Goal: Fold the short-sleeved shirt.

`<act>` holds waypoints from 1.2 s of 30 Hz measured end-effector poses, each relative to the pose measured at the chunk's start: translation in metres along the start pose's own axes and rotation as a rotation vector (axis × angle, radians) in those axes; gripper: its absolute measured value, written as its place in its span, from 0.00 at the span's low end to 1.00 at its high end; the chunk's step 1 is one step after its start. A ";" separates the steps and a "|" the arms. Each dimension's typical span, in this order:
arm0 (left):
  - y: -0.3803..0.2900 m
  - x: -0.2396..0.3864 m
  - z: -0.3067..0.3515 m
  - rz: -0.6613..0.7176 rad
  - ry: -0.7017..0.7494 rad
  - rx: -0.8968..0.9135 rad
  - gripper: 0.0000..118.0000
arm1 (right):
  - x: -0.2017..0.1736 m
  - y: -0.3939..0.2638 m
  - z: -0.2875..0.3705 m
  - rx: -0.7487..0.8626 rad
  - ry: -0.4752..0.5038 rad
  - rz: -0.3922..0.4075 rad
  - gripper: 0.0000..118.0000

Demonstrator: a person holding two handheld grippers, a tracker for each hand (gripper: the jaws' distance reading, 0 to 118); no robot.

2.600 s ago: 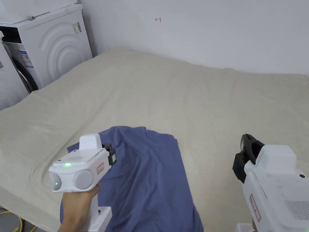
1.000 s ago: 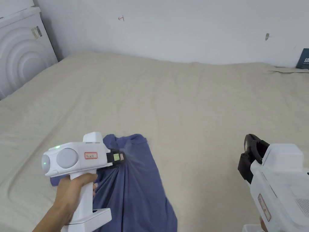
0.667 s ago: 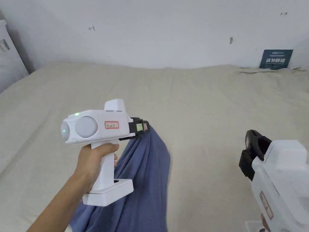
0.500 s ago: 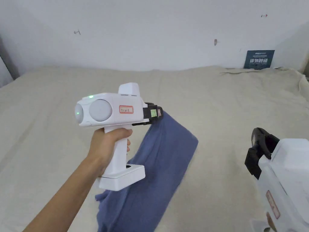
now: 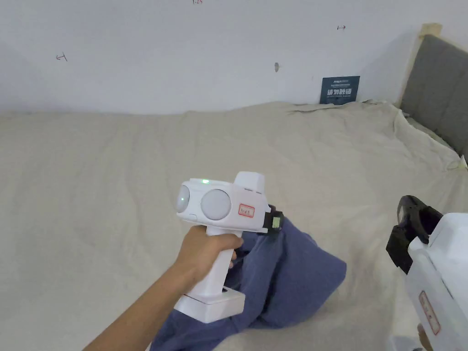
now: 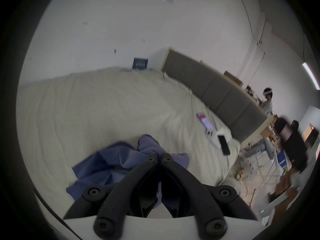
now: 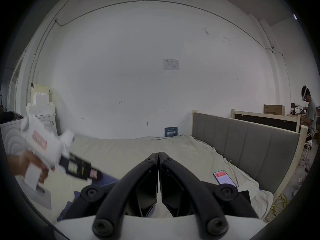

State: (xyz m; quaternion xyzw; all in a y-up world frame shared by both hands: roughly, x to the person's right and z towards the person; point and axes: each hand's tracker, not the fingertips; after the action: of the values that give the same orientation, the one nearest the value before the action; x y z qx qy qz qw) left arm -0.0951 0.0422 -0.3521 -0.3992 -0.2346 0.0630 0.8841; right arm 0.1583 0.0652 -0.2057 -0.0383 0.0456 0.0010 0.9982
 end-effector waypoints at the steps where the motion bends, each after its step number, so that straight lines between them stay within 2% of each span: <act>1: -0.010 -0.001 -0.013 0.005 0.007 -0.046 0.00 | 0.002 -0.001 0.001 -0.005 -0.006 -0.002 0.00; 12: -0.094 -0.031 -0.101 0.044 0.141 -0.379 0.00 | 0.003 -0.010 0.003 -0.051 -0.020 -0.009 0.00; 17: -0.107 -0.029 -0.107 0.033 0.158 -0.368 0.00 | 0.010 -0.017 -0.001 -0.063 -0.017 -0.008 0.00; 20: -0.101 -0.029 -0.096 0.040 0.150 -0.332 0.19 | 0.010 -0.015 -0.002 -0.060 -0.014 -0.006 0.00; 21: -0.098 -0.028 -0.090 0.040 0.151 -0.310 0.28 | 0.008 -0.013 -0.002 -0.058 -0.013 -0.005 0.00; 22: -0.095 -0.026 -0.084 0.039 0.154 -0.283 0.48 | 0.007 -0.012 -0.001 -0.055 -0.012 -0.005 0.00; 25: -0.084 -0.021 -0.058 0.031 0.141 -0.176 0.94 | 0.005 -0.007 -0.001 -0.049 -0.006 -0.004 0.00; 26: -0.079 -0.020 -0.047 0.026 0.136 -0.130 0.99 | 0.004 -0.006 -0.001 -0.046 -0.004 -0.003 0.00; 33: -0.062 -0.016 0.039 -0.037 0.166 0.188 0.99 | -0.004 0.002 0.001 -0.022 0.005 0.005 0.00; 36: -0.065 -0.017 0.075 -0.076 0.233 0.281 0.99 | -0.007 0.004 0.003 -0.008 0.012 0.010 0.00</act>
State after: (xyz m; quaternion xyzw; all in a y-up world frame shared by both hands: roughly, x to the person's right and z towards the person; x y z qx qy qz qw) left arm -0.1500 0.0439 -0.2682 -0.2673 -0.1343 0.0151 0.9541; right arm 0.1514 0.0691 -0.2023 -0.0423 0.0517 0.0057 0.9978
